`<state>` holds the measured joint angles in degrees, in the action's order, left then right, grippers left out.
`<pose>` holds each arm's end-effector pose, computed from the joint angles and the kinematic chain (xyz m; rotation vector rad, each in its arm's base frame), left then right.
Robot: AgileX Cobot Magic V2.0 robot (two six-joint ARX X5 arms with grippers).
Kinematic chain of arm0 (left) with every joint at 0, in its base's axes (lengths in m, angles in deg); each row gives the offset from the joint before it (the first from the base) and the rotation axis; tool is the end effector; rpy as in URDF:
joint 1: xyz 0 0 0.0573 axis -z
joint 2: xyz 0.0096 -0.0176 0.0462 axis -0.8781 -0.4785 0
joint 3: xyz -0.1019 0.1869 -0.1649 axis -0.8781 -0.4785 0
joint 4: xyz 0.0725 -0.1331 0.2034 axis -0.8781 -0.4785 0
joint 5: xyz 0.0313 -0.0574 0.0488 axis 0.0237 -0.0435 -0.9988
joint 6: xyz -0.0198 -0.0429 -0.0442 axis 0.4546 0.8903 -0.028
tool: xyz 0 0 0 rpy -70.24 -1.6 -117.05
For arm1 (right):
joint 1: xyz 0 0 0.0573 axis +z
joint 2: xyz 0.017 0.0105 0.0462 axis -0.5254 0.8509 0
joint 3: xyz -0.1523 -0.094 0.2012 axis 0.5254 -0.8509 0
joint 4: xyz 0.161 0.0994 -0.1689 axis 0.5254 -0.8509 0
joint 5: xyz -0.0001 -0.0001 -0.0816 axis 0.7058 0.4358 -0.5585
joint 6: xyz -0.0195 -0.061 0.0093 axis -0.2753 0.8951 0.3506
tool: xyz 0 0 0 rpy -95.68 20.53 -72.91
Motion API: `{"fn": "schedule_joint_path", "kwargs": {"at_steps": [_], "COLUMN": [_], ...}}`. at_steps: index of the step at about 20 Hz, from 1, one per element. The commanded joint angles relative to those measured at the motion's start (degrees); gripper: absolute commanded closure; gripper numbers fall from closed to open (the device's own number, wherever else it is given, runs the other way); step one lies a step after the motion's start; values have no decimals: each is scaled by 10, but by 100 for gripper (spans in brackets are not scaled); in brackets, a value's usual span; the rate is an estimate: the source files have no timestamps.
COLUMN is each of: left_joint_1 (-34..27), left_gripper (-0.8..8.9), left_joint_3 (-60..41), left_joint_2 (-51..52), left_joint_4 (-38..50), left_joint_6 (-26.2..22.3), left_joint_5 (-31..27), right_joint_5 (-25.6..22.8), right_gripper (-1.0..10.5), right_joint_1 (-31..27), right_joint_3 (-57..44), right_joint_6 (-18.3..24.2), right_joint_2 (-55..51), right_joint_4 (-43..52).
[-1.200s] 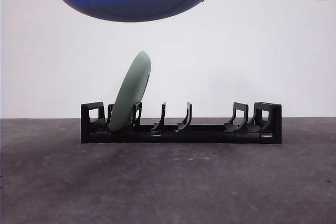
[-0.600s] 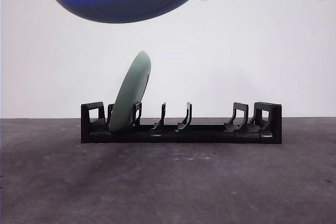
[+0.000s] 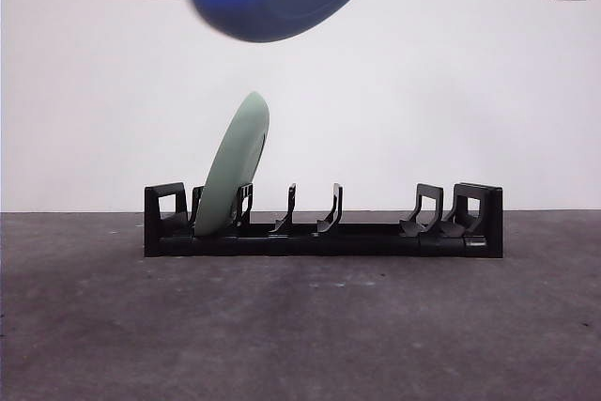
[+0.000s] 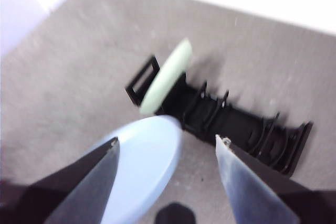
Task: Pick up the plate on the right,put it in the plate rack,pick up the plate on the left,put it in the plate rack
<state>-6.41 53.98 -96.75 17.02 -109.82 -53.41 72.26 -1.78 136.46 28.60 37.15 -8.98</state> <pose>0.1335 -0.1938 0.3364 0.7724 0.0405 -1.0804 0.1958 0.1194 0.5232 -0.0791 0.5979 0.6177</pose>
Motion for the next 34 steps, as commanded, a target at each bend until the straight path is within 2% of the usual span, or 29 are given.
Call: {"fn": "schedule_joint_path", "kwargs": {"at_steps": [1,5,10,16,25,29,31,34], "left_joint_1": [-18,-72,-104,-123,-148,-167,-170,-173], "left_gripper": [820,820,820,820,820,820,820,820], "left_joint_3": [2,2,2,2,10,43,64,89], "left_joint_2": [-37,-108,-163,-218,-312,-365,-388,-416], "left_joint_4": [99,244,345,407,488,491,490,471], "left_joint_6": [112,256,342,375,400,401,401,400], "left_joint_5": [3,43,43,57,23,43,38,29], "right_joint_5": [-2,-2,-2,-2,11,20,39,41], "right_gripper": [632,632,632,632,633,633,633,634], "right_joint_1": [0,1,1,1,1,1,1,1], "right_joint_3": [-3,-35,-133,-285,-522,-582,-598,-602], "right_joint_6": [4,4,4,4,-11,-29,-36,-35], "right_joint_2": [-28,-92,-156,-225,-300,-322,-324,-324], "right_joint_4": [-14,-14,-14,-14,13,50,70,74]}}
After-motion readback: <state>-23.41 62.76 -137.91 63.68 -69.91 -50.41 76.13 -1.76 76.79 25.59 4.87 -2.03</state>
